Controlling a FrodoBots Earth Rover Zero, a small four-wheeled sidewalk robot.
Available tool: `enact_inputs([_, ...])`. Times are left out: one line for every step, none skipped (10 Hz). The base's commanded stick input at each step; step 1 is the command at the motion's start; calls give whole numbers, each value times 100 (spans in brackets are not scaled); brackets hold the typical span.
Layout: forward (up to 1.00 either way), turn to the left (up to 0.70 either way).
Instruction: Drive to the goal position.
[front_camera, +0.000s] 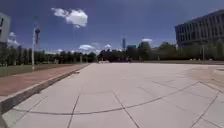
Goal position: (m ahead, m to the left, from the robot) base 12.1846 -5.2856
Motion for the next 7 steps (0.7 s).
enact_inputs([50, 0])
enact_inputs([50, 0])
enact_inputs([50, 0])
enact_inputs([50, 0])
enact_inputs([50, 0])
enact_inputs([50, 0])
enact_inputs([50, 0])
